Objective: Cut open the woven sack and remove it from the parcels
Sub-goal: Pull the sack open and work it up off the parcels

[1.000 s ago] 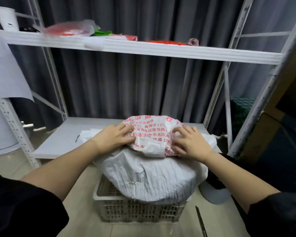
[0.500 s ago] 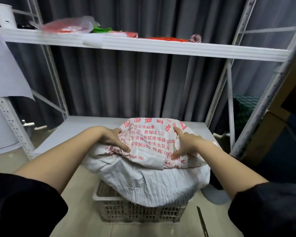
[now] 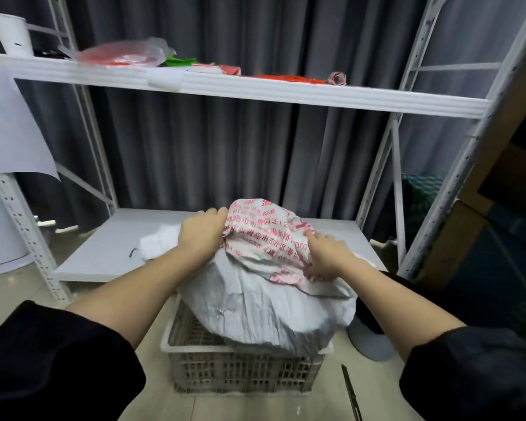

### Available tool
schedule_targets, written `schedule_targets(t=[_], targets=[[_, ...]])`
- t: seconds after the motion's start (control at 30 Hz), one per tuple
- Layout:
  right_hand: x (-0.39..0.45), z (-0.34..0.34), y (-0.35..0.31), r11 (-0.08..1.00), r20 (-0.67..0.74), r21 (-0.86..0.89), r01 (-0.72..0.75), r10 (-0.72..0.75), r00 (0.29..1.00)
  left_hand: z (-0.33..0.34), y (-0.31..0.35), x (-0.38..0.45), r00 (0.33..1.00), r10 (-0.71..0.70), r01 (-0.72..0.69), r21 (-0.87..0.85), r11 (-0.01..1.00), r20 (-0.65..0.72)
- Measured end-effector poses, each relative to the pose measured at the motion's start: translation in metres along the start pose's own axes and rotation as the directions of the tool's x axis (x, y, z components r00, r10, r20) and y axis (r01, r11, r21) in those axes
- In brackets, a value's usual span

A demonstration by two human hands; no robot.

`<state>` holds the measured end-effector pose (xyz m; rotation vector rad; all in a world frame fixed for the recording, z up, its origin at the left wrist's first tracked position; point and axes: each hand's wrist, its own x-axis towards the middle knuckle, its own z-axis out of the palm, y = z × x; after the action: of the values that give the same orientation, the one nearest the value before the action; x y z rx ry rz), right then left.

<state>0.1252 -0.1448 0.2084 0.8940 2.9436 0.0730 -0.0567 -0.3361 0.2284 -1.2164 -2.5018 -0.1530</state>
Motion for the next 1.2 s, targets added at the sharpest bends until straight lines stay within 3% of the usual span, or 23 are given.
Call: schedule_targets(t=[0.13, 0.2, 0.27, 0.33, 0.4, 0.43, 0.53, 0.6, 0.67, 0.7, 0.8, 0.93, 1.0, 1.2], targets=[[0.006, -0.05, 0.0, 0.999, -0.325, -0.01, 0.039, -0.04, 0.945, -0.045, -0.014, 0.027, 0.976, 0.031, -0.006, 0.116, 0.993, -0.215], [0.01, -0.082, -0.002, 0.994, -0.521, -0.109, -0.001, -0.057, 0.852, -0.079, -0.028, 0.042, 0.946, 0.041, 0.004, 0.138, 0.99, -0.321], [0.011, -0.096, -0.007, 0.994, -0.64, -0.098, -0.044, -0.029, 0.768, -0.103, -0.036, 0.05, 0.917, 0.018, 0.052, 0.164, 0.985, -0.399], [0.011, -0.098, -0.014, 1.0, -0.594, -0.028, 0.002, -0.019, 0.804, -0.111, -0.039, 0.05, 0.939, 0.008, 0.058, 0.181, 0.982, -0.345], [0.011, -0.108, -0.014, 0.996, -0.483, -0.045, 0.072, -0.085, 0.871, -0.109, -0.042, 0.048, 0.983, 0.022, 0.013, 0.187, 0.982, -0.182], [0.011, -0.119, -0.013, 0.996, -0.528, -0.039, 0.081, -0.089, 0.845, -0.113, -0.045, 0.048, 0.985, 0.008, 0.017, 0.141, 0.99, -0.172], [0.013, -0.154, -0.013, 0.996, -0.785, 0.079, 0.028, 0.045, 0.617, -0.14, -0.048, 0.053, 0.888, -0.056, 0.096, 0.065, 0.993, -0.457], [0.016, -0.153, -0.016, 1.0, -0.777, 0.026, -0.014, 0.029, 0.629, -0.147, -0.046, 0.053, 0.879, -0.057, 0.099, 0.065, 0.993, -0.473], [0.019, -0.136, -0.015, 0.991, -0.717, -0.122, 0.056, -0.127, 0.686, -0.134, -0.048, 0.048, 0.929, 0.015, 0.026, 0.104, 0.994, -0.369], [0.017, -0.128, -0.013, 0.977, -0.71, -0.196, 0.08, -0.197, 0.676, -0.126, -0.051, 0.045, 0.934, 0.045, 0.0, 0.128, 0.992, -0.355], [0.01, -0.118, -0.011, 0.962, -0.799, -0.27, 0.045, -0.25, 0.547, -0.112, -0.054, 0.036, 0.91, 0.069, 0.005, 0.176, 0.984, -0.409], [0.005, -0.097, -0.01, 0.938, -0.847, -0.331, 0.107, -0.345, 0.404, -0.099, -0.053, 0.025, 0.907, 0.128, -0.033, 0.236, 0.971, -0.401], [0.008, -0.077, -0.003, 0.908, -0.832, -0.406, 0.106, -0.416, 0.366, -0.089, -0.055, 0.018, 0.891, 0.19, -0.089, 0.252, 0.964, -0.413], [0.002, -0.024, 0.006, 0.813, -0.732, -0.565, 0.142, -0.572, 0.37, -0.031, -0.061, -0.006, 0.85, 0.422, -0.281, 0.405, 0.87, -0.316]])
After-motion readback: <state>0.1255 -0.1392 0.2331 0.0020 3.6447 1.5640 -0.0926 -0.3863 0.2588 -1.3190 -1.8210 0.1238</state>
